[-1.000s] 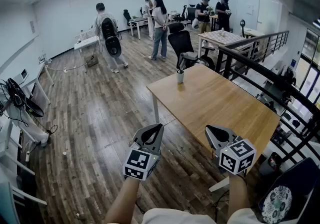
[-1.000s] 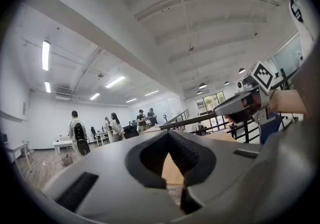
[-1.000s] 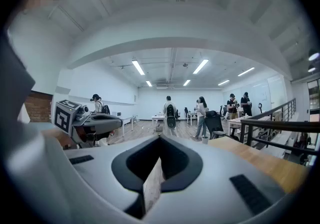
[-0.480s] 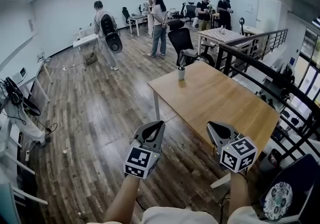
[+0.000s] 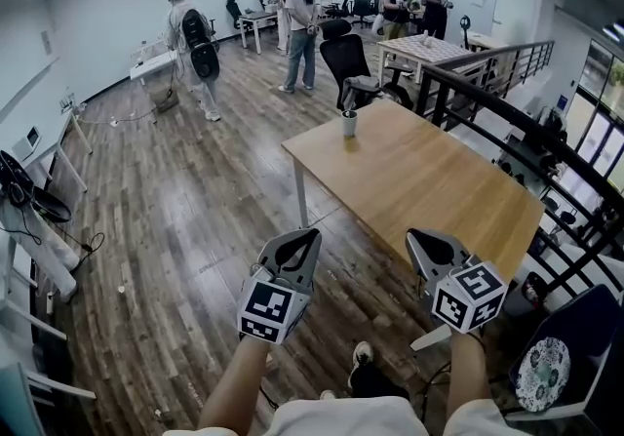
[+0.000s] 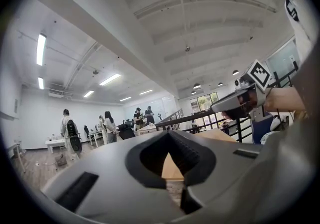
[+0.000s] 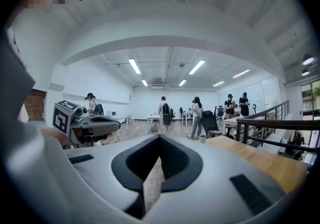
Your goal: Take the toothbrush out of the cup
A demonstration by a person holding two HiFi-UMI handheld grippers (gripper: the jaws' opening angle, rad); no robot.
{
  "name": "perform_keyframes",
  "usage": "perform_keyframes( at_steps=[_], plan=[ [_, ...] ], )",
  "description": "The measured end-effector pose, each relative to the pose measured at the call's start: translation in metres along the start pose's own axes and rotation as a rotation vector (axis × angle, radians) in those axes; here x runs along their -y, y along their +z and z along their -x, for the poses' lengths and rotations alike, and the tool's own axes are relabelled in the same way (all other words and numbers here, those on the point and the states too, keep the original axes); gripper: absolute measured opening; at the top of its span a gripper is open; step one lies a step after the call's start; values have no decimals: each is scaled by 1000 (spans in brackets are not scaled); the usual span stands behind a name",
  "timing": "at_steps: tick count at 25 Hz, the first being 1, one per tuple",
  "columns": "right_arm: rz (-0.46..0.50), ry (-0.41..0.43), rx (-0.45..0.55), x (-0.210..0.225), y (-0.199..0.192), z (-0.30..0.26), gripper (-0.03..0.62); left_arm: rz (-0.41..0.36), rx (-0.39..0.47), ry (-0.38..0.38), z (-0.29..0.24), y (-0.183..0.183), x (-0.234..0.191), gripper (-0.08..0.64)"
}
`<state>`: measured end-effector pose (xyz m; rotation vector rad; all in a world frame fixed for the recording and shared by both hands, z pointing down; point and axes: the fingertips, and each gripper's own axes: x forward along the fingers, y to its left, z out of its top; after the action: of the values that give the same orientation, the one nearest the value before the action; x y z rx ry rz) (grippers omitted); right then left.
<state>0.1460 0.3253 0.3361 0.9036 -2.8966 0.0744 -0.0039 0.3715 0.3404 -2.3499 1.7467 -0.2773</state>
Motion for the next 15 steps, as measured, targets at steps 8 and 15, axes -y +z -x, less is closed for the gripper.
perform_keyframes(
  at_steps=[8,15],
  plan=[
    [6,-19,27,50,0,-55,-6,4,-18,-17,-64,-29,-28,9],
    [-2,-4,50,136,11,-133,-6,7,-19,17,-166,-37,-83,9]
  ],
)
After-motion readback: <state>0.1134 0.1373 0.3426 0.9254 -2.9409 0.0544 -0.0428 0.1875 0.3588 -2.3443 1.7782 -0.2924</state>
